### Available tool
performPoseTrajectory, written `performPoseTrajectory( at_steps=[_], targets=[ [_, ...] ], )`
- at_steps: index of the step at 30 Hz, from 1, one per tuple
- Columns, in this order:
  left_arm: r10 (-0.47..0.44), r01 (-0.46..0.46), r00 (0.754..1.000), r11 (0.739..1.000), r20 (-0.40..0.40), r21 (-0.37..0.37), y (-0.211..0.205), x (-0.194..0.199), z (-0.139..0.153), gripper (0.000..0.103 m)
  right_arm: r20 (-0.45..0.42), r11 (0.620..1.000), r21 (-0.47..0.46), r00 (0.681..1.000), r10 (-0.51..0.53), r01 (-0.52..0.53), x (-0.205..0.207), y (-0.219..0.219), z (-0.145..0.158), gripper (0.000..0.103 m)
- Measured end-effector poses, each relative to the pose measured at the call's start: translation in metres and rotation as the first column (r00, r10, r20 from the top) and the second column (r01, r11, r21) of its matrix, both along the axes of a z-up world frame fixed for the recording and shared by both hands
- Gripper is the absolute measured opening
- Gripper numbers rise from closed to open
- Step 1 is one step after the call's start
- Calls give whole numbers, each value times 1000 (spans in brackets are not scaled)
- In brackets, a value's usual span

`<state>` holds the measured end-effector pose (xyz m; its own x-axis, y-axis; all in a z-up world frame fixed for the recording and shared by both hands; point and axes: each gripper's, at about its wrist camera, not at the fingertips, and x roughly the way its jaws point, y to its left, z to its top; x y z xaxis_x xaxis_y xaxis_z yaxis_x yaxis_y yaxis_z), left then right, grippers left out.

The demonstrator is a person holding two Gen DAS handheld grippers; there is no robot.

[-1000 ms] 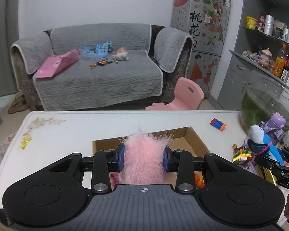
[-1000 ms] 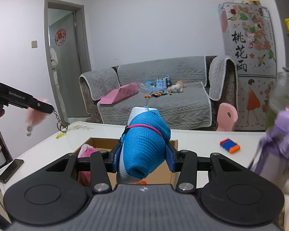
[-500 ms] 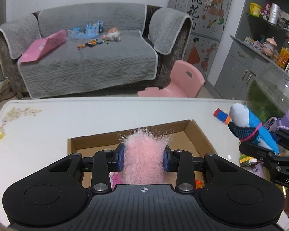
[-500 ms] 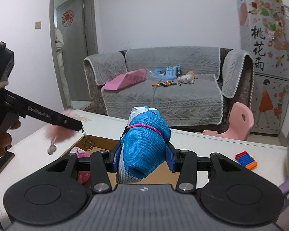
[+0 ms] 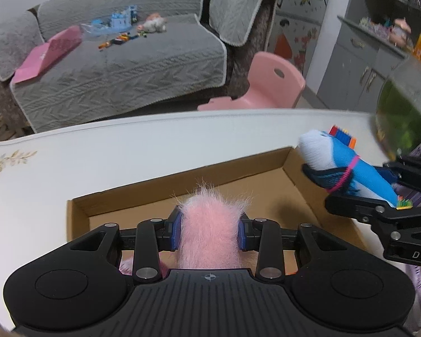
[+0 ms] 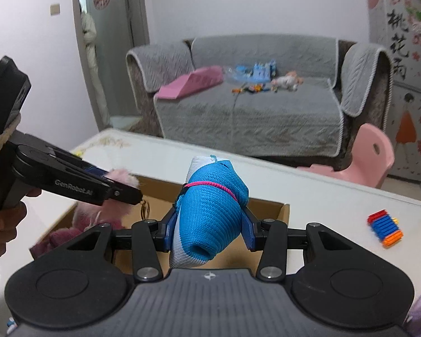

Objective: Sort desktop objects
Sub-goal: 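Carry the pompom and blue sock into the cardboard box and open both tools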

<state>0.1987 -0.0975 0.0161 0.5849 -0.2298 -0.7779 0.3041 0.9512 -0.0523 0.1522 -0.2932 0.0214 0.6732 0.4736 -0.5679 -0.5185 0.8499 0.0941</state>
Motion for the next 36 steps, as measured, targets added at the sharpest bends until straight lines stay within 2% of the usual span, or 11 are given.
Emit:
performPoseTrajectory(
  at_steps=[7,14,20,29,33,36],
  targets=[
    [-32,33,999,998,-35,44,-16,10,-24,43,-90,995,-64,994,64,-70,22,10,-12,42],
    [-44,49,997,995,-59,90,-28,14,-47,43,-152,989,-112,985,77,-94,32,15,-29,42],
    [-50,57,998,986,-48,155,-35,11,-60,43,-180,983,-153,981,73,-102,37,19,-40,42],
    [-41,50,998,985,-55,164,-37,10,-69,44,-200,969,-220,977,70,-115,40,24,-52,42],
    [-33,42,998,986,-54,161,-37,10,-70,45,-199,968,-223,978,68,-112,38,24,-52,43],
    [-26,34,998,985,-49,172,-39,10,-71,52,-194,967,-229,979,65,-109,38,26,-52,44]
  ],
)
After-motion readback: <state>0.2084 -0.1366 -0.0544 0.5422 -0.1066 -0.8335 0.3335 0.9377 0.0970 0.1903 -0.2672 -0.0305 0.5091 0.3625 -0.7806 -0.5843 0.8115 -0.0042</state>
